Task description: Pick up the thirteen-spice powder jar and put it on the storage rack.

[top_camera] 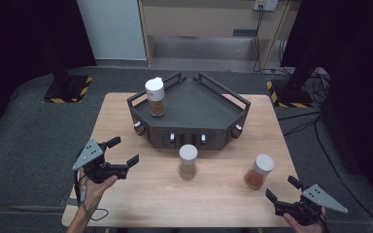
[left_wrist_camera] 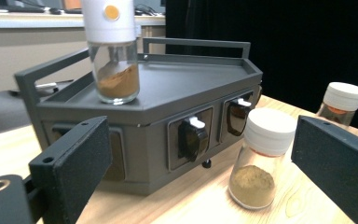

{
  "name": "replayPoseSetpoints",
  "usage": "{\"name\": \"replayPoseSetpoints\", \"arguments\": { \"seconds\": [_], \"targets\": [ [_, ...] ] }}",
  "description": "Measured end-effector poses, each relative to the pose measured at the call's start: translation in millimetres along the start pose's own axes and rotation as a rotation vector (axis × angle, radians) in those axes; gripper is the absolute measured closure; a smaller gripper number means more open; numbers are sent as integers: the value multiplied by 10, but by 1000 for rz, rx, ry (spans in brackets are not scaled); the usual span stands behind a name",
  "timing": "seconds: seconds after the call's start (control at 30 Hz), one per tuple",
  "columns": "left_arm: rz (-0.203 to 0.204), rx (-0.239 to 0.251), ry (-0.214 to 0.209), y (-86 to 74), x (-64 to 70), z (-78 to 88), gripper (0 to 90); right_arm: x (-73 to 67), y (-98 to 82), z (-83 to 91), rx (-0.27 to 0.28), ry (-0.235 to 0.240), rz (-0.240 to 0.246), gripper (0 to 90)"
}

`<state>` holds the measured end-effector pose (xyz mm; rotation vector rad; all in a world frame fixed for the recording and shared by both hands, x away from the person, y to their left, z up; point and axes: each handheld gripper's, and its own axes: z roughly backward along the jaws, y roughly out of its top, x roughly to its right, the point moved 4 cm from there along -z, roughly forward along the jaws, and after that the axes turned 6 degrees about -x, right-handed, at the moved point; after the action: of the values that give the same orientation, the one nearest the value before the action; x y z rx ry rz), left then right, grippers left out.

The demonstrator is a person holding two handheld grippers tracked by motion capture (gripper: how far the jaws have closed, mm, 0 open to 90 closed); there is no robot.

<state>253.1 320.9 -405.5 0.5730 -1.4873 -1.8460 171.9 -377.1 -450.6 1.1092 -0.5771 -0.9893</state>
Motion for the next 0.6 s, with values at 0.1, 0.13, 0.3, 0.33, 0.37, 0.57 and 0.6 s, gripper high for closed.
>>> {"name": "replayPoseSetpoints", "arguments": {
  "seconds": [0.1,0.13,0.3,0.33,0.37,0.57,0.6],
  "targets": [
    [12,9,15,-93,31,35,40,-2,1,1,0,-2,-1,14],
    [14,9,23,-122,43,45,40,-3,0,2,0,-2,-1,14],
    [11,-15,42,-252,83,60,43,-7,1,4,1,-2,2,14],
    [7,-18,48,-270,95,67,43,-7,2,3,1,-2,4,14],
    [11,-14,45,-294,99,75,43,-7,1,4,2,-2,4,14],
    [-30,-27,71,-411,170,141,48,-8,1,7,0,-5,2,14],
    [-32,-29,72,-435,180,151,50,-8,1,9,2,-4,1,14]
  ]
}}
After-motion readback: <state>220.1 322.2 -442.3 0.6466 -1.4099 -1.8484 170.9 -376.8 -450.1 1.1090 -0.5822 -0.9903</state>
